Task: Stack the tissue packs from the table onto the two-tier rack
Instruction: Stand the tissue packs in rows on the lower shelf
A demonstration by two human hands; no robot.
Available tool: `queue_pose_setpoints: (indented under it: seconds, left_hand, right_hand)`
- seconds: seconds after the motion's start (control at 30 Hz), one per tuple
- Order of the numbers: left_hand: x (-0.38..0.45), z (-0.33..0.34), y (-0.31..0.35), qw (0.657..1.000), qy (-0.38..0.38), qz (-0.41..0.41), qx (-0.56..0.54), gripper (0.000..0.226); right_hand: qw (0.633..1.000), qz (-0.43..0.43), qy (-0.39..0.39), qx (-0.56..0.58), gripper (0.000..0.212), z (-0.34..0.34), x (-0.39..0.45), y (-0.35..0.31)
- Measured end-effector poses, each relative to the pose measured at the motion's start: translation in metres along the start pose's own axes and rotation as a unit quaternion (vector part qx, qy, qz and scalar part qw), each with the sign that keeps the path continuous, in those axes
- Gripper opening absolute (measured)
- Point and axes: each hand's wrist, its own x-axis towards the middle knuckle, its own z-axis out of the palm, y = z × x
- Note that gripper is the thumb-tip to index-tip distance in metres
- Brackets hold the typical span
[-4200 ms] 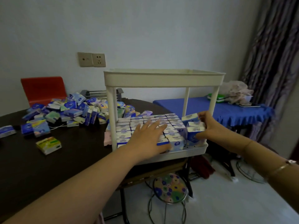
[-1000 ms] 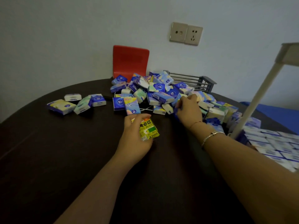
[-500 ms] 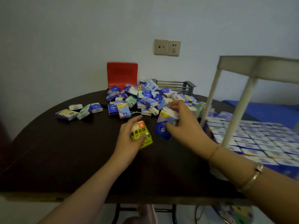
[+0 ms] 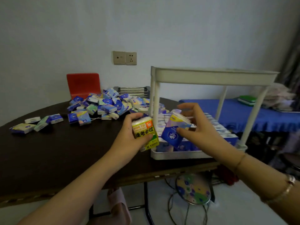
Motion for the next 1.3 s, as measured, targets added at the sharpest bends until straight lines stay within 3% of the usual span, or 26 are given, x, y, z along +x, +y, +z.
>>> queue_pose_setpoints:
  seconds: [0.1,0.27,0.43,0.6,0.7,0.8,0.9,1.0,1.07,1.3]
  left_hand:
    - [0.019,0.036,0.012,0.999,-0.048,-0.012,0.000,0.051]
    - [0.057,0.097,0.018,0.994,-0.091,-0.061,-0.003,0.047]
    - [0.084,0.135,0.017,0.985,-0.153,-0.075,0.001,0.045]
    - [0.112,0.150,0.015,0.987,-0.157,-0.011,-0.020,0.042]
    - [0.131,0.160,0.012,0.984,-0.179,0.011,-0.008,0.053]
    - [0.149,0.175,0.003,0.981,-0.177,0.036,0.071,0.062]
    - [0.163,0.188,-0.016,0.943,-0.204,0.097,0.242,0.055]
    - [0.166,0.192,-0.039,0.860,-0.275,0.132,0.409,0.055]
    - [0.164,0.192,-0.051,0.826,-0.303,0.125,0.460,0.057]
    - [0.160,0.190,-0.060,0.834,-0.294,0.126,0.449,0.056]
  right_hand:
    - [0.997,0.052,0.003,0.049,0.042,-0.039,-0.005,0.007]
    - [0.984,0.125,0.079,0.101,0.010,-0.082,0.001,0.021]
    - [0.981,0.165,0.096,-0.022,0.028,-0.100,0.019,0.033]
    - [0.971,0.186,-0.005,-0.148,0.026,-0.119,0.039,0.041]
    - [0.966,0.190,0.025,-0.176,0.025,-0.133,0.048,0.045]
    - [0.942,0.181,0.084,-0.269,0.019,-0.147,0.058,0.051]
    - [0.898,0.174,0.161,-0.372,0.021,-0.152,0.064,0.057]
    - [0.866,0.175,0.172,-0.436,0.019,-0.140,0.071,0.065]
    - [0.854,0.190,0.171,-0.454,0.022,-0.133,0.080,0.071]
    - [0.821,0.345,0.191,-0.412,0.062,-0.133,0.103,0.094]
